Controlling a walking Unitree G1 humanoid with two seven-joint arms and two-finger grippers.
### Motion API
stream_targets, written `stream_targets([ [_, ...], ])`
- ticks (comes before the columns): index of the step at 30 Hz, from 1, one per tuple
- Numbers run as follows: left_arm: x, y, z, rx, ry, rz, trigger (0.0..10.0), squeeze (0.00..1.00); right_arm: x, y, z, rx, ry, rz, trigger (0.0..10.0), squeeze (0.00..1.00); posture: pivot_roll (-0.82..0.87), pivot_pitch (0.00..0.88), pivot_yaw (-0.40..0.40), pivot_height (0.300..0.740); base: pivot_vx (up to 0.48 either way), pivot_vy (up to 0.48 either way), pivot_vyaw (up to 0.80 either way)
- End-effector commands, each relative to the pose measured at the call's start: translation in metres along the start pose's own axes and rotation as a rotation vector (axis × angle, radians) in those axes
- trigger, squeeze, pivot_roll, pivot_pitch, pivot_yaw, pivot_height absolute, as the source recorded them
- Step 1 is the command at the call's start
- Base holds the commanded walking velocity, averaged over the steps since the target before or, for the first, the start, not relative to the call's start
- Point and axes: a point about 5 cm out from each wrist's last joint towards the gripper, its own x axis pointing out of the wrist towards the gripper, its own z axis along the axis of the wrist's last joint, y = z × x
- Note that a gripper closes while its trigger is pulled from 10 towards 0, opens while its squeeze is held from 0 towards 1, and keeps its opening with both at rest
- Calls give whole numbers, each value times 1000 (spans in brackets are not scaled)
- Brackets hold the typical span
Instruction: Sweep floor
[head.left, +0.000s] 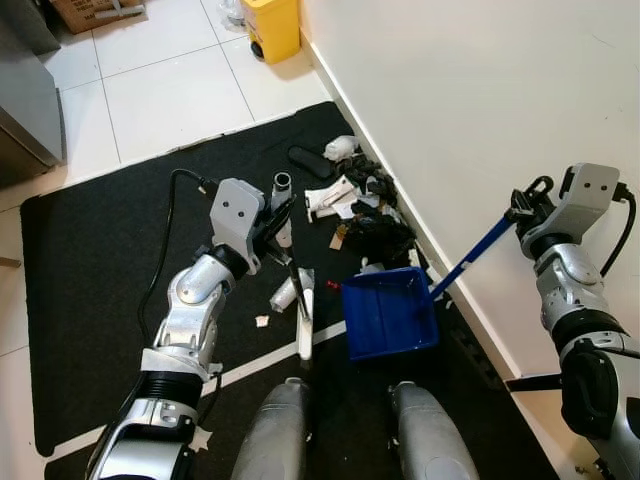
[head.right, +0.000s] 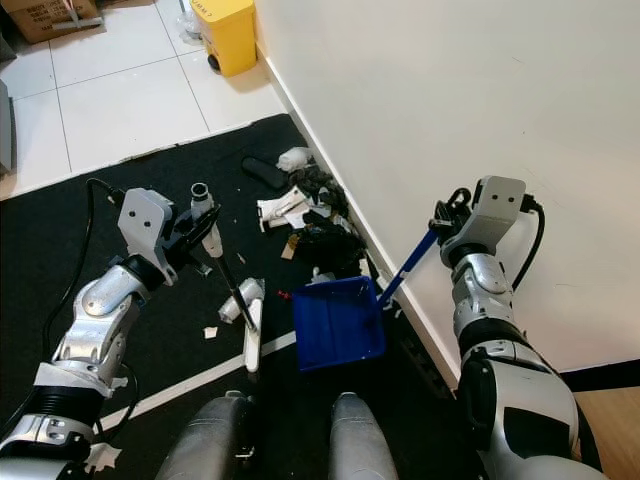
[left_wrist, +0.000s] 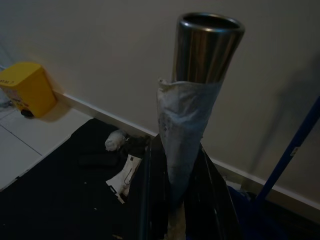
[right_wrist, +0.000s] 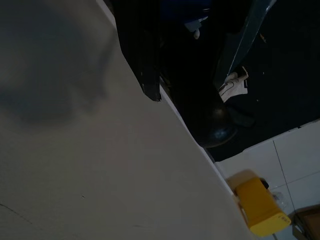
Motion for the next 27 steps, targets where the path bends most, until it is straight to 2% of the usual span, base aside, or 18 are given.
stream_targets([
  [1,3,-4,2,-4,-27,-3,10000,0,-3,-1,-6,37,6,-5,0,0,66,118,9,740,0,0,0],
  [8,5,-6,2,-12,-34,4,10000,0,-4,-1,-9,45,8,-18,0,0,60,104,6,740,0,0,0],
  [9,6,-8,2,-15,-38,7,10000,0,-5,2,-9,6,7,-12,10000,0,57,94,5,740,0,0,0],
  [15,7,-9,1,-23,-43,14,10000,0,-2,12,-14,-89,56,-28,10000,0,48,83,6,740,0,0,0],
  [19,8,-10,0,-27,-45,18,10000,0,2,23,-8,-96,16,-5,10000,0,41,76,6,740,0,0,0],
  [23,9,-11,0,-28,-48,23,10000,0,4,24,-1,-160,-20,1,10000,0,42,72,3,740,0,0,0],
  [27,9,-11,0,-28,-49,27,10000,0,4,26,1,-158,-37,24,10000,0,43,70,1,740,0,0,0],
])
